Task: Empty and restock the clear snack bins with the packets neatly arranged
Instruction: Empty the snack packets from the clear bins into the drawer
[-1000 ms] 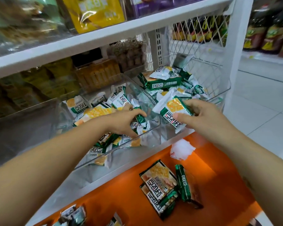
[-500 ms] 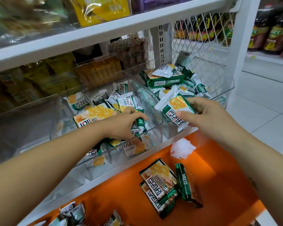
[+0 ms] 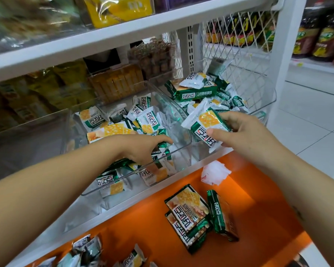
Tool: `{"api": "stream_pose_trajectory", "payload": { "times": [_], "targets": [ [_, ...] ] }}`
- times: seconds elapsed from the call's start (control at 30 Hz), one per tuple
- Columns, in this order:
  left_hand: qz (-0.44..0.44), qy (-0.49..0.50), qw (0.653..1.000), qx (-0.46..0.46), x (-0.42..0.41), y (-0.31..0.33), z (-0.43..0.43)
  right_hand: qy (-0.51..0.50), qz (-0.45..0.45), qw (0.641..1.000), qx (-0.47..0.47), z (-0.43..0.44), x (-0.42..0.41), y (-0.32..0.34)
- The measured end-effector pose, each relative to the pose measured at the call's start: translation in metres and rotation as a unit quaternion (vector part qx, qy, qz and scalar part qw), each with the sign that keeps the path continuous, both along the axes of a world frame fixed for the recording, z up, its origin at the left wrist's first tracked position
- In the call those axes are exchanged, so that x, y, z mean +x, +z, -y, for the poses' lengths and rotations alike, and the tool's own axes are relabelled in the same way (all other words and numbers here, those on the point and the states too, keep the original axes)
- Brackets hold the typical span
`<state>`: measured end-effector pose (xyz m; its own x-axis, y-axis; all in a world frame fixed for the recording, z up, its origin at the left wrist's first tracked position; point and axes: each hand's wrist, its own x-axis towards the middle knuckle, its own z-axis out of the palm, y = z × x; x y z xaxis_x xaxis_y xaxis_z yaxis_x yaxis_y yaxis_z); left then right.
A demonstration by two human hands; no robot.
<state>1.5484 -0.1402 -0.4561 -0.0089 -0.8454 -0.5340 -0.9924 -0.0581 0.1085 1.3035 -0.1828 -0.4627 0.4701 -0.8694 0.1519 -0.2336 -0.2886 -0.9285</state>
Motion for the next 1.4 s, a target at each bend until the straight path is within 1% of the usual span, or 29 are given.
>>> {"api": "stream_pose_trajectory", "payload": {
  "times": [0.13,0.2,0.27,0.37,0.5,0.57,0.63,0.7,0.77,0.9,1.0,1.07,1.13,1.23,1.33,1.4],
  "targets": [
    [-0.013,0.0,1.0,-0.015,-0.005,0.001,0.002,0.001,-0.008,1.0,-0.007,-0.002,0.002,0.004],
    [-0.009,-0.002,0.999,-0.052,-0.005,0.005,0.0,0.002,-0.01,1.0,-0.012,-0.003,0.004,0.005],
    [-0.03,0.016,0.993,-0.114,-0.003,0.015,-0.006,0.009,-0.01,1.0,-0.014,-0.005,0.005,0.007],
    [-0.094,0.064,0.972,-0.205,0.0,0.036,-0.024,0.013,-0.014,1.0,-0.014,-0.009,0.006,0.009],
    [-0.097,0.077,0.938,-0.324,-0.006,0.063,-0.072,0.035,0.013,0.999,-0.004,-0.022,0.012,0.014],
    [-0.106,0.103,0.922,-0.358,-0.007,0.067,-0.111,0.063,0.002,0.998,0.002,-0.034,0.02,0.014],
    [-0.128,0.131,0.913,-0.364,-0.009,0.065,-0.156,0.097,-0.024,0.995,0.005,-0.052,0.028,0.013],
    [-0.14,0.149,0.917,-0.343,-0.01,0.058,-0.202,0.146,-0.051,0.988,0.009,-0.076,0.037,0.012],
    [-0.142,0.171,0.927,-0.303,-0.006,0.042,-0.246,0.208,-0.103,0.973,0.004,-0.104,0.046,0.006],
    [-0.156,0.208,0.942,-0.211,0.011,-0.005,-0.322,0.324,-0.215,0.921,0.005,-0.162,0.073,-0.02],
    [-0.14,0.233,0.951,-0.145,0.032,-0.049,-0.362,0.377,-0.292,0.879,-0.021,-0.197,0.102,-0.056],
    [-0.125,0.26,0.952,-0.101,0.056,-0.081,-0.381,0.392,-0.318,0.863,-0.007,-0.216,0.125,-0.083],
    [-0.11,0.298,0.946,-0.061,0.084,-0.11,-0.4,0.39,-0.338,0.856,0.017,-0.234,0.154,-0.114],
    [-0.111,0.335,0.936,-0.007,0.106,-0.129,-0.41,0.367,-0.335,0.866,0.051,-0.254,0.186,-0.148],
    [-0.111,0.339,0.933,0.04,0.13,-0.146,-0.414,0.368,-0.315,0.871,0.087,-0.273,0.226,-0.174],
    [-0.106,0.332,0.935,0.07,0.14,-0.157,-0.413,0.382,-0.305,0.868,0.091,-0.278,0.245,-0.185]
  ]
}}
